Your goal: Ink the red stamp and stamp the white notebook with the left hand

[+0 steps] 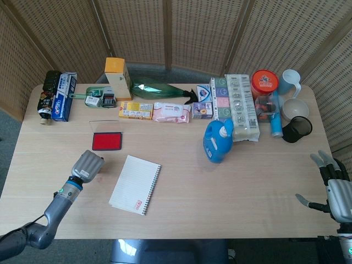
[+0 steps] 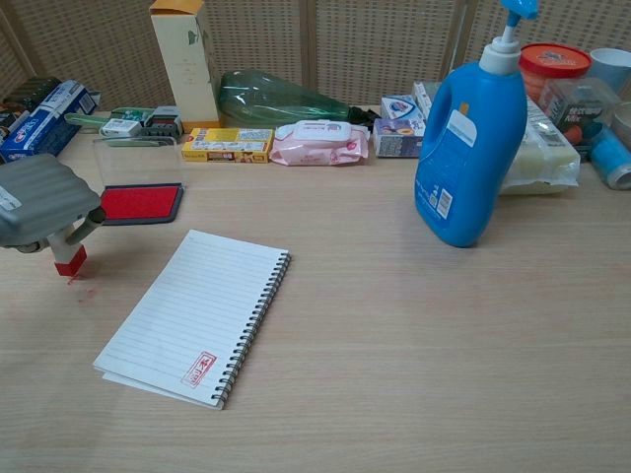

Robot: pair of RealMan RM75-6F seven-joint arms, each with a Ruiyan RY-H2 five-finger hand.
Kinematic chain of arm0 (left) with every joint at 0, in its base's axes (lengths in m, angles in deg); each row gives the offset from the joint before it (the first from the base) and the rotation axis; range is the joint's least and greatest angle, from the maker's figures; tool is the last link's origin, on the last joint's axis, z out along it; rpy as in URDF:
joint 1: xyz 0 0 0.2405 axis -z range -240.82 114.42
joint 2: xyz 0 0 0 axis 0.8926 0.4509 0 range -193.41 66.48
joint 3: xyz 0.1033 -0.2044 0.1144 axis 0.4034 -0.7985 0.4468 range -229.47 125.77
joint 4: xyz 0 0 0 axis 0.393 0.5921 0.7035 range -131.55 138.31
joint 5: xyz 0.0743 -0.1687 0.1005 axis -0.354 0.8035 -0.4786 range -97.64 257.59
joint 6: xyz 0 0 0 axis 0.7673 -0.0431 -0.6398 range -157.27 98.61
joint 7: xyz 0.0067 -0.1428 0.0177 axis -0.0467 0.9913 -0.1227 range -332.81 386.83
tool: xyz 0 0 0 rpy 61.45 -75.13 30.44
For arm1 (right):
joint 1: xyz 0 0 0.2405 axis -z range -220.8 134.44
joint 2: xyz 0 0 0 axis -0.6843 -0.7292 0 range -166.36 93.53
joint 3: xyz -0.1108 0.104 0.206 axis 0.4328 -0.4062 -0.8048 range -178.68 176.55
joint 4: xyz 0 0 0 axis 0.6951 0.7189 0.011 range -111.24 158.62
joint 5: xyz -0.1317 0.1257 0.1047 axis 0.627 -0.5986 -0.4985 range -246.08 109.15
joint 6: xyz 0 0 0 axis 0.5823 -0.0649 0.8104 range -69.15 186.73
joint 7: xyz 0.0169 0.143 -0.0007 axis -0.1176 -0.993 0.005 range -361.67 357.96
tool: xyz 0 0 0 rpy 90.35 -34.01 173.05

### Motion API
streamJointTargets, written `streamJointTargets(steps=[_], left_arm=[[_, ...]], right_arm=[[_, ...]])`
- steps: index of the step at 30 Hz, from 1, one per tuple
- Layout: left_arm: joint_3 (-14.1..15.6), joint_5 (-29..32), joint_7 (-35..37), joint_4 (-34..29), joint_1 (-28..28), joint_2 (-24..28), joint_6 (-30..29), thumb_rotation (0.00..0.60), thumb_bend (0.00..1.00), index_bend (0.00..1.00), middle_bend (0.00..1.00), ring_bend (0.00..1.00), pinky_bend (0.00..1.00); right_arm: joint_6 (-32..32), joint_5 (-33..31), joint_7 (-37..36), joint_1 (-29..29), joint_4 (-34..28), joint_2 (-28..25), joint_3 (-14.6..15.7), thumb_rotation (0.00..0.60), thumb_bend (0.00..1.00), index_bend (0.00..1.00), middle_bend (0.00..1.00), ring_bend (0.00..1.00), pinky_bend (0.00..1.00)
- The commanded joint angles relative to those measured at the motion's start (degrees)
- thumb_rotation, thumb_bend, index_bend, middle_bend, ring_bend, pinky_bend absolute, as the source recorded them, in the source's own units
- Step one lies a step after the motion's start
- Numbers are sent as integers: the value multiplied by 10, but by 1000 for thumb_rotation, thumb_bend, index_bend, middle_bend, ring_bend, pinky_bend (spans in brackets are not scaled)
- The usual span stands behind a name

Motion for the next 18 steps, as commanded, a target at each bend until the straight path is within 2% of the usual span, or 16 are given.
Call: streamJointTargets(steps=[1, 6, 18], left_arm=[[-1, 2, 3, 4, 1, -5, -1, 600, 334, 639, 1000, 1000, 1000], [-1, 3, 1, 5, 1, -8, -7, 600, 277, 640, 1000, 1000, 1000], [-1, 7, -15, -6, 7, -11, -13, 600, 260, 640, 1000, 1000, 1000]], right_arm=[[1, 0, 0, 0, 0, 0, 0, 525, 0, 28, 0, 0, 0], [0, 0, 0, 0, 0, 0, 0, 522, 0, 28, 0, 0, 0], [2, 1, 0, 1, -2, -1, 0, 522, 0, 28, 0, 0, 0]])
